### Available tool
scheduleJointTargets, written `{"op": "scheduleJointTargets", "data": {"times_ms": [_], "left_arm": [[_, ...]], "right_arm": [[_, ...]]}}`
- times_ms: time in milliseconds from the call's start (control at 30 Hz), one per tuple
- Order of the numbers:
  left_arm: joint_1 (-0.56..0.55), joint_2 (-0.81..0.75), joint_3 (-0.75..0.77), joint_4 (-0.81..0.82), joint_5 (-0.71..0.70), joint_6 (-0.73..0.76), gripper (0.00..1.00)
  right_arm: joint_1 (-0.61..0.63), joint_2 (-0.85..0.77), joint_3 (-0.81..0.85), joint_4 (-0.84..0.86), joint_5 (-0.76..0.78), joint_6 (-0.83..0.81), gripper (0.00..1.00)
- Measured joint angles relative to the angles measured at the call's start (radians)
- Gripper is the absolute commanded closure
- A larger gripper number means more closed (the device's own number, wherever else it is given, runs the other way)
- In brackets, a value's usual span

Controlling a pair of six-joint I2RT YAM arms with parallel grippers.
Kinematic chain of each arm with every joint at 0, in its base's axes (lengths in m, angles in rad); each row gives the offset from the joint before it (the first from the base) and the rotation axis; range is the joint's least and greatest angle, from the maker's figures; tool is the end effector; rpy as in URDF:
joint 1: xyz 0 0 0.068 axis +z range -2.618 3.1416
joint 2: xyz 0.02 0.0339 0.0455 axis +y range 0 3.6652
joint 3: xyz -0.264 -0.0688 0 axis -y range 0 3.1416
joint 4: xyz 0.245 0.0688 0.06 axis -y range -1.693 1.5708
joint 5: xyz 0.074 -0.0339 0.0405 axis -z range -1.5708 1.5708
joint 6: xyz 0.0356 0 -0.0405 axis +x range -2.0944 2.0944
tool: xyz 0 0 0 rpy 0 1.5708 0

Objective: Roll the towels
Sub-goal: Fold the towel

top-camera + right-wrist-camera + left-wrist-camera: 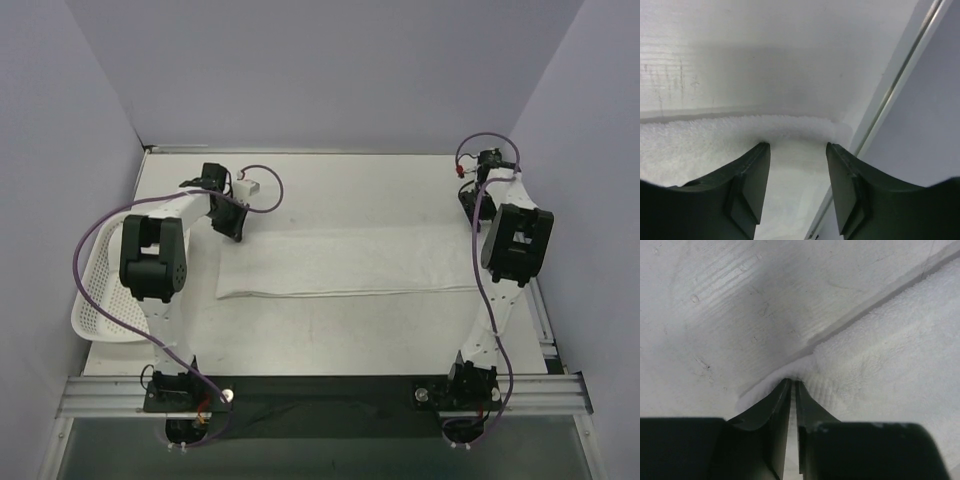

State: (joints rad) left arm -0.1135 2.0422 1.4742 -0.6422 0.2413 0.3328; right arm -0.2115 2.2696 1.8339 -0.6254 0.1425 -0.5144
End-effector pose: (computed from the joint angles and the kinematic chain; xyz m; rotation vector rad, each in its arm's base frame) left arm 0.4134 -0.0557 0.1659 0.6666 2.6635 -0.2760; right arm 0.4786 -0.1079 0.1713 -0.3555 2.6597 -0.4272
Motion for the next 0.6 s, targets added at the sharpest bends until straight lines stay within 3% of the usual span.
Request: {"op": "scheduleJointTargets", "data": {"times_ms": [33,67,100,200,233,400,600], "left_arm": [[0.001,-0.003,0.000,-0.001,0.003,-0.008,0.63],[0.002,-0.006,0.000,-0.002,0.006,-0.014,0.57],[0.002,-0.012,0.000,-0.003,0.008,-0.025,0.49],[-0.003,-0.059,-0.010,-0.001,0.016,-0.056,0.09],[-0.005,-0.087,-0.018,0.003,0.021,-0.063,0.03],[-0.022,-0.296,-0.061,0.059,0.054,-0.109,0.03],[-0.021,-0.535,-0.206,0.256,0.112,-0.165,0.03]], "right_arm": [[-0.001,-0.006,-0.001,0.008,0.000,0.002,0.42],[-0.003,-0.021,-0.010,0.015,-0.005,0.007,0.40],[-0.006,-0.042,-0.026,0.018,-0.013,0.011,0.40],[-0.021,-0.145,-0.098,0.015,-0.039,0.019,0.42],[-0.029,-0.185,-0.120,0.006,-0.051,0.022,0.45],[-0.098,-0.307,-0.143,-0.061,-0.158,0.067,0.49],[-0.211,-0.244,-0.147,-0.130,-0.282,0.127,0.50]]}}
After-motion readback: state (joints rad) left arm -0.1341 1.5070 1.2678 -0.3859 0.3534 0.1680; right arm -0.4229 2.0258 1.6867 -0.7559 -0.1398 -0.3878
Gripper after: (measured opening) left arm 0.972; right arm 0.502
